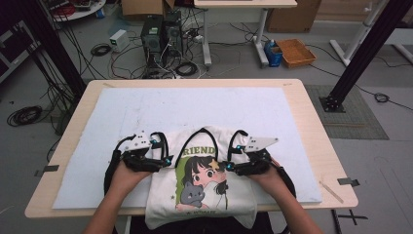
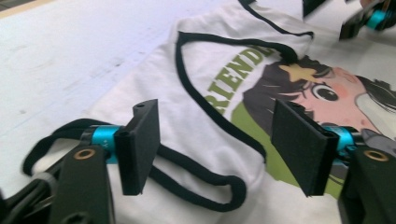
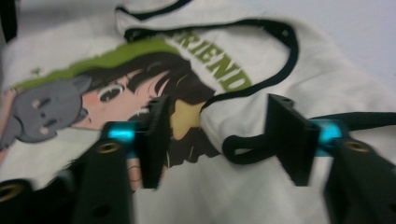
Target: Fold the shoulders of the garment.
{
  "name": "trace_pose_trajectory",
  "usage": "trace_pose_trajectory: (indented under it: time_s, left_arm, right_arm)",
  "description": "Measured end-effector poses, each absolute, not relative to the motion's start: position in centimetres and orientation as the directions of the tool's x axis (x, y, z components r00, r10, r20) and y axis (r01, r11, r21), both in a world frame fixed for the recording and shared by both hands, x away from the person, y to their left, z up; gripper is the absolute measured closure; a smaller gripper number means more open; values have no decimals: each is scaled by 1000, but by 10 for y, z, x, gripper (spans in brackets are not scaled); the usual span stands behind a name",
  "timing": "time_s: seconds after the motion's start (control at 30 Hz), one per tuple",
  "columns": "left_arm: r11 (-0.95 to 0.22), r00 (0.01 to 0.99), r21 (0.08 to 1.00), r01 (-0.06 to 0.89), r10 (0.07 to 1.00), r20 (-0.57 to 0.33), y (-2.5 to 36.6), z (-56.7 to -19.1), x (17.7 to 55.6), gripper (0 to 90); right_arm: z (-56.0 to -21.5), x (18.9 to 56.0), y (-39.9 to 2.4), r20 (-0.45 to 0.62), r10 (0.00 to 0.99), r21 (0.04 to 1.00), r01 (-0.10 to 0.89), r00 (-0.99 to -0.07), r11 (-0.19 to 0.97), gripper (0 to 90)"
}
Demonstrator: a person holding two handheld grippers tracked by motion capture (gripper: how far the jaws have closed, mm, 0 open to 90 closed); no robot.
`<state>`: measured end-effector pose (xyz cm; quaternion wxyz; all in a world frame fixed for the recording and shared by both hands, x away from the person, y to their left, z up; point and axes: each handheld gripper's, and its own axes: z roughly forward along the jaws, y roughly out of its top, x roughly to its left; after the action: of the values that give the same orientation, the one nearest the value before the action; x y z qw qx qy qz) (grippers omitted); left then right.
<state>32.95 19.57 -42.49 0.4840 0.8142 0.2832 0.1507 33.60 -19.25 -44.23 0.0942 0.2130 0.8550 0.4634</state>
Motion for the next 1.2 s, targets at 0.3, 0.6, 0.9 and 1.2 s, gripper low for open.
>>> trace_pose_trajectory:
  time_s: [0.3, 0.6, 0.9, 1.2]
  left_arm:
    - [-360, 761, 873, 330, 649, -20, 208, -430, 332, 321]
    - [-329, 751, 884, 333, 660, -37, 213, -429, 335, 314]
    - [-285, 749, 906, 313, 660, -51, 227, -425, 340, 245]
    - [-258, 730, 910, 326, 680, -69, 241, -427, 341, 206]
  right_arm:
    - [-446, 336, -195, -14, 474, 771, 293, -880, 566, 864]
    - [-448, 333, -211, 15, 468, 762, 313, -884, 567, 835]
    - [-438, 344, -229, 95, 594, 859, 367, -799, 356, 298]
    - [-434, 354, -246, 133, 657, 878, 396, -742, 270, 214]
